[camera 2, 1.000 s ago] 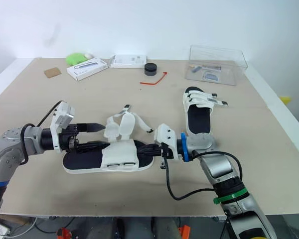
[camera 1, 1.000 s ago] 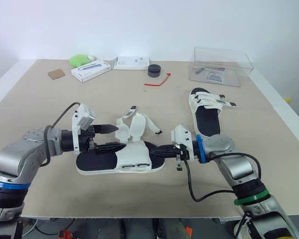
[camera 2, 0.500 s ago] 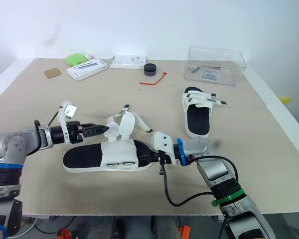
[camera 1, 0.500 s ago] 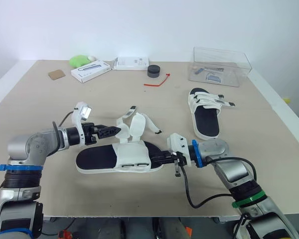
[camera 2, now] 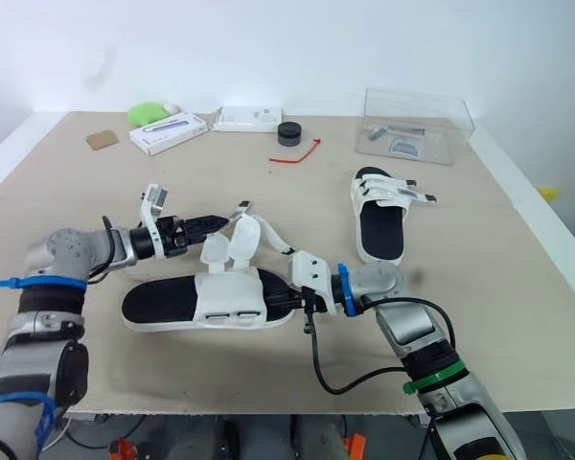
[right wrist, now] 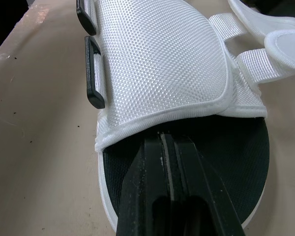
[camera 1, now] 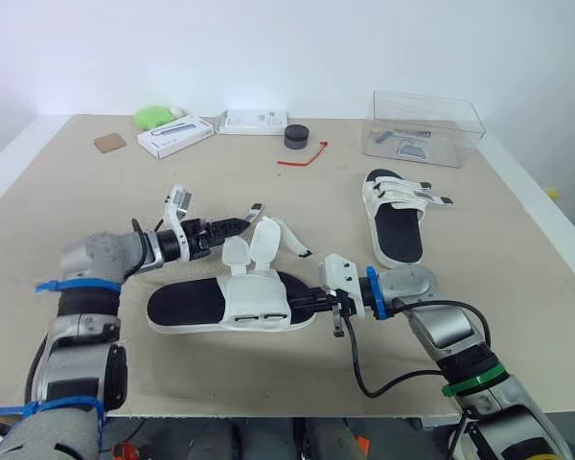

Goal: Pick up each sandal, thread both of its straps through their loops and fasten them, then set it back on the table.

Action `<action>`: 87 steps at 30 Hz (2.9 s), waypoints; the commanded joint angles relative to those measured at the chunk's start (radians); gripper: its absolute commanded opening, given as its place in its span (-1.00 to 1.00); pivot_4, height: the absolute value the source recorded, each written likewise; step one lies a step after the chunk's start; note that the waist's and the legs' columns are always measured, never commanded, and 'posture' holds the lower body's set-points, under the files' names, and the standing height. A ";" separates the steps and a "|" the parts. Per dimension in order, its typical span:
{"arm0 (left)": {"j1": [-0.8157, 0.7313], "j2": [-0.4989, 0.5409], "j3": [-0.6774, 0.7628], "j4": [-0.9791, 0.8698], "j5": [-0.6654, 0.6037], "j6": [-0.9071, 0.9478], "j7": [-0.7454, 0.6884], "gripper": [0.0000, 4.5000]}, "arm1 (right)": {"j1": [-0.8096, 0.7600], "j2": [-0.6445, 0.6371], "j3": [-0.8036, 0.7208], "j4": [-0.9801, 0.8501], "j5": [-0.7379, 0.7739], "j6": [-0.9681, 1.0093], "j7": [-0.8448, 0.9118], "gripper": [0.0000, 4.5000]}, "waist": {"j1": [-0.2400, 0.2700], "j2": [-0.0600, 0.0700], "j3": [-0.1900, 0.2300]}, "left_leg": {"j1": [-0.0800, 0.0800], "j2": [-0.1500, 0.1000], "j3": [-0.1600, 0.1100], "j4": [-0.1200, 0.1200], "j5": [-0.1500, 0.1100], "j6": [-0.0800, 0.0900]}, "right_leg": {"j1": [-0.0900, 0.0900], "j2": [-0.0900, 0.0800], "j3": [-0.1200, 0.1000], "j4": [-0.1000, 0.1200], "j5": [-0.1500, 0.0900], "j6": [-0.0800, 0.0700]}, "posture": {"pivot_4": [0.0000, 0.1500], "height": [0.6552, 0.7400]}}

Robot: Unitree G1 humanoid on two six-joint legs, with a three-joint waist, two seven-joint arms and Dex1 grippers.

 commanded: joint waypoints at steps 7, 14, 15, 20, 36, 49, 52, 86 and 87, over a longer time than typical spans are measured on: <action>-0.145 -0.012 0.009 0.195 0.066 -0.075 -0.137 1.00 | -0.005 -0.010 -0.013 -0.040 -0.004 -0.006 -0.012 -0.96 | -0.001 0.000 0.000 | -0.001 0.000 -0.001 0.000 0.000 0.000 | 0.000 0.000 0.000 0.000 0.000 0.001 | 1.00 1.00; -0.178 -0.019 0.037 0.247 0.089 -0.102 -0.167 1.00 | -0.001 -0.016 -0.014 -0.048 -0.005 -0.002 -0.017 -0.96 | 0.000 0.000 0.000 | -0.001 -0.001 -0.001 0.000 0.000 0.000 | 0.000 -0.001 -0.001 0.000 -0.001 0.001 | 1.00 1.00; -0.186 -0.020 0.046 0.265 0.095 -0.124 -0.155 1.00 | -0.001 -0.017 -0.013 -0.048 -0.005 -0.002 -0.017 -0.96 | 0.000 0.000 0.000 | -0.001 -0.001 -0.001 0.000 0.000 0.000 | 0.000 -0.001 -0.001 0.000 -0.001 0.001 | 1.00 1.00; -0.218 -0.040 0.084 0.333 0.109 -0.187 -0.124 1.00 | -0.008 -0.016 -0.010 -0.041 -0.007 -0.007 -0.018 -0.96 | 0.000 -0.001 0.000 | -0.001 -0.001 -0.001 0.000 0.000 0.000 | 0.000 -0.001 -0.001 0.000 -0.001 0.001 | 1.00 1.00; -0.218 -0.075 0.078 0.325 0.190 -0.273 -0.165 0.36 | -0.008 -0.018 -0.004 -0.035 -0.015 -0.017 -0.013 -1.00 | 0.000 -0.001 0.001 | -0.002 -0.001 -0.002 0.000 0.000 0.000 | 0.000 -0.002 -0.001 0.000 -0.001 0.002 | 1.00 1.00; 0.020 -0.029 -0.203 -0.215 0.438 -0.726 -0.304 -0.94 | -0.003 -0.024 -0.008 -0.048 -0.016 -0.001 -0.015 -1.00 | -0.005 -0.001 0.001 | -0.001 -0.001 -0.001 -0.001 0.000 0.000 | 0.000 -0.002 0.001 0.000 -0.001 0.002 | 1.00 1.00; 0.131 0.026 -0.293 -0.380 0.539 -0.928 -0.349 -0.94 | 0.002 -0.029 -0.008 -0.051 -0.016 -0.002 -0.015 -1.00 | 0.000 -0.001 0.001 | -0.001 0.000 -0.001 -0.002 -0.001 -0.001 | -0.001 -0.003 0.001 0.000 -0.001 0.001 | 1.00 1.00; 0.293 0.432 -0.509 -0.311 0.855 -2.409 -0.136 -0.70 | -0.026 -0.020 0.018 0.009 -0.042 -0.046 0.026 -1.00 | 0.001 -0.001 0.001 | 0.001 0.002 0.003 -0.002 0.000 0.001 | 0.000 -0.002 -0.001 -0.001 -0.001 0.001 | 1.00 1.00; 0.295 0.435 -0.513 -0.315 0.848 -2.385 -0.135 -0.63 | -0.027 -0.021 0.018 0.010 -0.043 -0.047 0.027 -1.00 | 0.001 -0.001 0.001 | 0.001 0.002 0.003 -0.002 0.000 0.001 | 0.000 -0.002 -0.001 -0.001 -0.001 0.001 | 1.00 1.00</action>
